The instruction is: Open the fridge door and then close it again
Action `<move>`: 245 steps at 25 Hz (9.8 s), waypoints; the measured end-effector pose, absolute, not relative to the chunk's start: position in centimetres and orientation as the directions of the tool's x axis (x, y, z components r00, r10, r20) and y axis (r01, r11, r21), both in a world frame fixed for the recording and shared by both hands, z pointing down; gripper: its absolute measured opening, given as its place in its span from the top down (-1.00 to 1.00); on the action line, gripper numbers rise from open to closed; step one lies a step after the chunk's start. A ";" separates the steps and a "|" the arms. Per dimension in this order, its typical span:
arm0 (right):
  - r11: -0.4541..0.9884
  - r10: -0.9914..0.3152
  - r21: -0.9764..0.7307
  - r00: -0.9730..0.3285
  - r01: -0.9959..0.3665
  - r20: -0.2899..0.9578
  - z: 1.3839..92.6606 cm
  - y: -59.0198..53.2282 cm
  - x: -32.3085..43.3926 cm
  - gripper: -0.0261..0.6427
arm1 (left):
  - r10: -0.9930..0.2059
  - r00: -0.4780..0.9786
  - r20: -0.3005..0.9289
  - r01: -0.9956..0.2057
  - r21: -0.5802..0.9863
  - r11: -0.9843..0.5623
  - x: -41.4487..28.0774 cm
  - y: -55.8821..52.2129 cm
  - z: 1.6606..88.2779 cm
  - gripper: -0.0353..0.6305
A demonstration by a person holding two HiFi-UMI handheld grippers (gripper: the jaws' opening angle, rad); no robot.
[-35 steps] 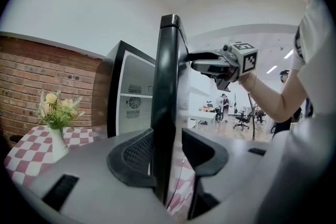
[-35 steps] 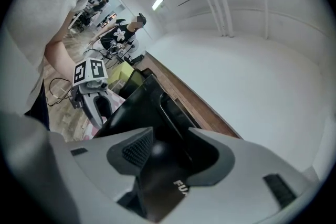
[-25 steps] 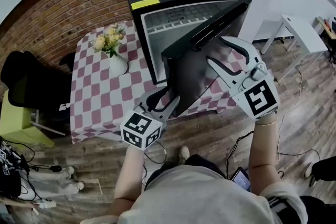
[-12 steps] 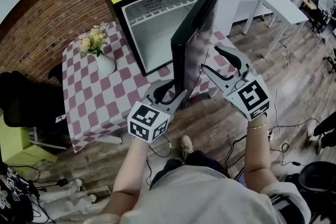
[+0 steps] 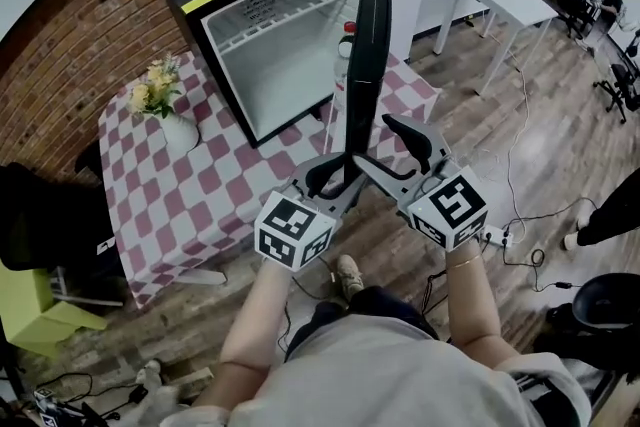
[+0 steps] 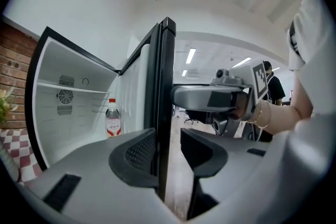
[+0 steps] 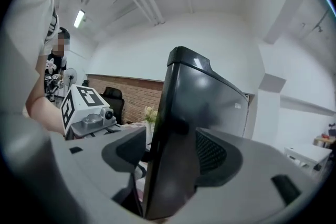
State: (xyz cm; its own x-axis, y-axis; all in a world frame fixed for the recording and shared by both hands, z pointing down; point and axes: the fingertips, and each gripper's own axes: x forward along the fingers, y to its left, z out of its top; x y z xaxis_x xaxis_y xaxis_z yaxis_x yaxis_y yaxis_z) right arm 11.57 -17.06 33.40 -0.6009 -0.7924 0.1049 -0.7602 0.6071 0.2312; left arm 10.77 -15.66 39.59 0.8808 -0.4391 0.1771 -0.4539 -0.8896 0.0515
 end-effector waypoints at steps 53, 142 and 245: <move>0.144 -0.988 0.020 -0.142 -0.989 0.064 35.1 -15.2 31.6 0.47 | -0.516 0.850 0.105 -0.525 0.100 -0.845 15.2 -19.5 37.4 0.73; 0.098 -0.995 -0.075 -0.099 -0.992 0.009 36.1 -14.1 31.0 0.47 | -0.555 0.812 0.183 -0.582 0.169 -0.796 11.7 -17.9 40.5 0.82; 0.792 -0.609 0.007 -0.790 -0.610 0.066 36.8 -33.8 -4.1 0.92 | -0.903 0.408 0.137 -0.910 0.145 -0.389 -11.2 -30.7 39.1 0.82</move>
State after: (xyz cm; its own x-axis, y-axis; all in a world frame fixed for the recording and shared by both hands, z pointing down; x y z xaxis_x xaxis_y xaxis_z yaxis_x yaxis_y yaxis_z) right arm -4.15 -33.80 36.78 -0.7903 -0.6091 0.0661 -0.6100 0.7923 0.0070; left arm -11.25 -30.72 39.07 0.4079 -0.9026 0.1374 -0.9097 -0.3890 0.1452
